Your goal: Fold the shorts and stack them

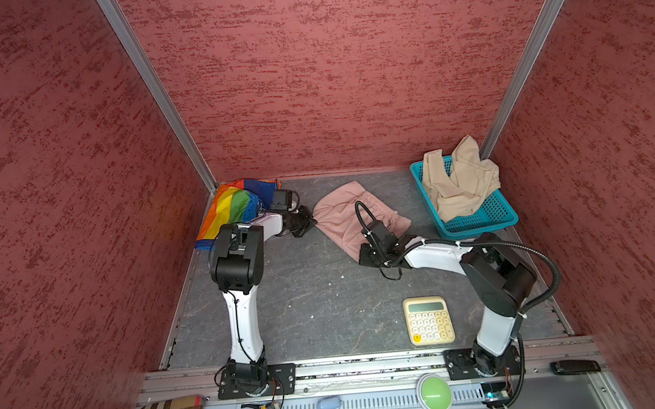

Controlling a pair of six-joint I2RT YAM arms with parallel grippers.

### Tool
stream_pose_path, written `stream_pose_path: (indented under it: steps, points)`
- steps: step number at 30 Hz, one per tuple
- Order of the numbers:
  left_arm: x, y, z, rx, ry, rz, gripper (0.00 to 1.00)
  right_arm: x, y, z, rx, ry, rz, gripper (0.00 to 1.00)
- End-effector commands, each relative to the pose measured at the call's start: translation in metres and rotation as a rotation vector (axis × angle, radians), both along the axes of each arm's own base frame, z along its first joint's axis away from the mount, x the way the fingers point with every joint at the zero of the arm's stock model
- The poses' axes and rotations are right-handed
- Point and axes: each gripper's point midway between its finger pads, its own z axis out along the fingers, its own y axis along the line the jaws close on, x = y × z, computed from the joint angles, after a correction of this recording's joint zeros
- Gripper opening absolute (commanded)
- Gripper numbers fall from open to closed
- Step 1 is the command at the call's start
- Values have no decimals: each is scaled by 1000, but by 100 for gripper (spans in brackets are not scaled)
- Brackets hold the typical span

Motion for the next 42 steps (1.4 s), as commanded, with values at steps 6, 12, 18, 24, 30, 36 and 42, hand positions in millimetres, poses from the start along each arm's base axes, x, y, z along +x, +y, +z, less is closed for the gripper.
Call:
stream_pose_path:
  steps: [6,12,18,24,30,36,42]
  points:
    - [18,18,16,9,-58,9,0,-11,-26,7,-47,-37,-17,0]
    - [29,31,16,27,-60,22,0,-31,-48,-13,-65,3,-7,0]
    - [29,44,7,40,-45,43,0,-48,-63,-30,-108,42,2,0]
    - [26,42,3,32,-43,45,0,-48,-69,-8,-134,18,20,34]
    - [23,40,2,16,-44,52,0,-31,-68,32,-167,-48,12,52]
    - [24,32,5,5,-51,49,0,-3,-29,49,-70,-81,42,66]
    - [22,29,5,1,-51,43,0,26,0,44,-69,-75,66,66]
